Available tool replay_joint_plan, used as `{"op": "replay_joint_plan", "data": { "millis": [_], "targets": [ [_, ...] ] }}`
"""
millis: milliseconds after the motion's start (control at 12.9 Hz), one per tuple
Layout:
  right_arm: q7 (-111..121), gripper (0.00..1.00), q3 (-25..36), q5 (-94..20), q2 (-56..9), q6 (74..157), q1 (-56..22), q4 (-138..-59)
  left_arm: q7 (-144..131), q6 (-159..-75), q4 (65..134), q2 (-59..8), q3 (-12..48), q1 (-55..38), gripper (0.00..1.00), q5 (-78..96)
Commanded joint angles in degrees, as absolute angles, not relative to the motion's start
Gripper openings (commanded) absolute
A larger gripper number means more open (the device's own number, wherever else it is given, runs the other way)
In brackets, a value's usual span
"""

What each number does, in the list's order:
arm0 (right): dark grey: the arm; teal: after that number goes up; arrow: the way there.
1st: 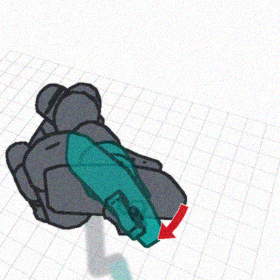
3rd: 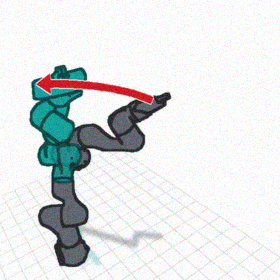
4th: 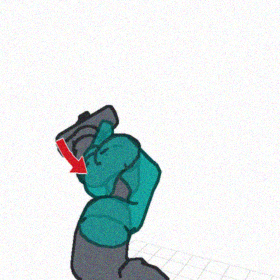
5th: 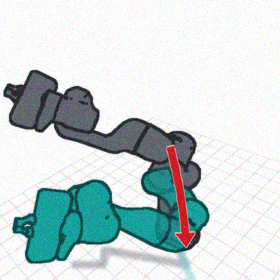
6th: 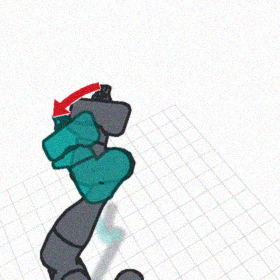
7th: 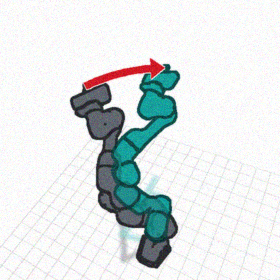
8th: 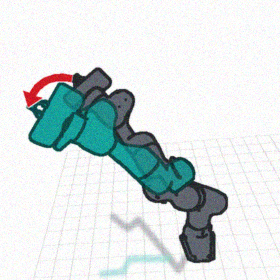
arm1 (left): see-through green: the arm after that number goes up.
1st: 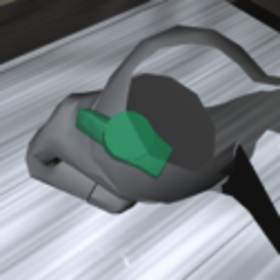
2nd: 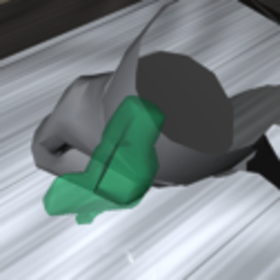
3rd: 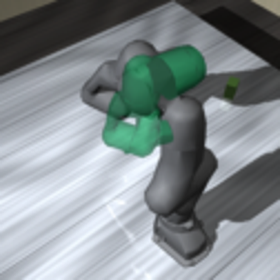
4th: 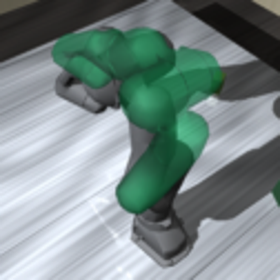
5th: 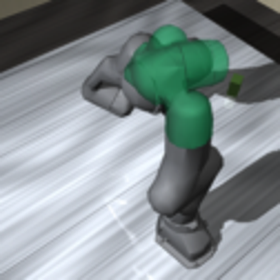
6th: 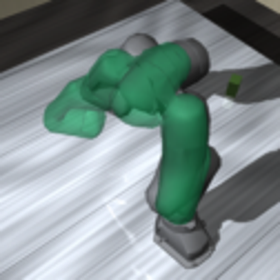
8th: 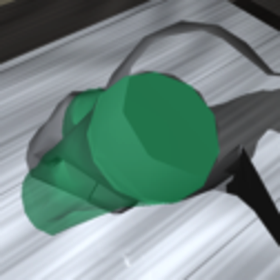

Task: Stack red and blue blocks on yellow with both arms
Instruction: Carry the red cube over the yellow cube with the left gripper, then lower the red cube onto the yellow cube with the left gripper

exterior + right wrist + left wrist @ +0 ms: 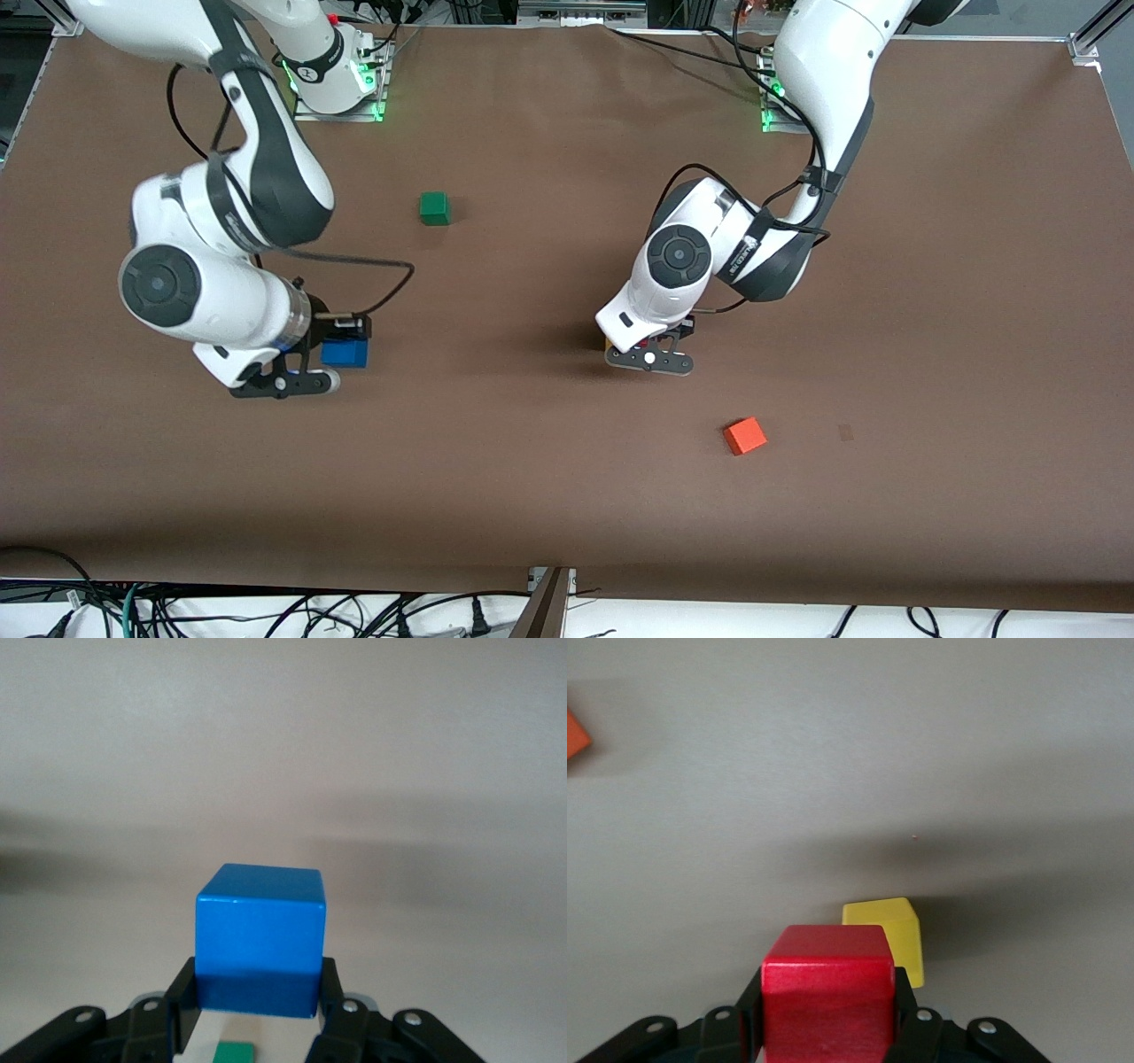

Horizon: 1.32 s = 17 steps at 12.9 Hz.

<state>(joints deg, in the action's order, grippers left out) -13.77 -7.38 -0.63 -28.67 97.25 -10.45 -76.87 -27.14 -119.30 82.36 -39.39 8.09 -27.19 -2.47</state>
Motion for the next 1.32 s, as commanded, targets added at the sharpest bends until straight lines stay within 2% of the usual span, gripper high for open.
{"op": "replay_joint_plan", "data": {
  "millis": [0, 387, 1239],
  "targets": [
    [-13.9, 0.36, -7.6, -1.3, -25.6, 92.9, -10.5, -77.1, -26.5, -121.8, 81.0, -40.7, 7.2, -29.9, 0.21, -6.6],
    [-18.9, 0.36, -8.4, -1.2, -25.9, 93.0, -12.8, -74.7, -27.1, -124.8, 82.0, -41.9, 7.2, -30.8, 0.21, -7.8],
    [-20.3, 0.36, -8.4, -1.2, -26.1, 93.3, -13.4, -74.6, -32.0, -124.7, 86.0, -41.6, 7.2, -32.3, 0.21, -8.3]
  ]
}}
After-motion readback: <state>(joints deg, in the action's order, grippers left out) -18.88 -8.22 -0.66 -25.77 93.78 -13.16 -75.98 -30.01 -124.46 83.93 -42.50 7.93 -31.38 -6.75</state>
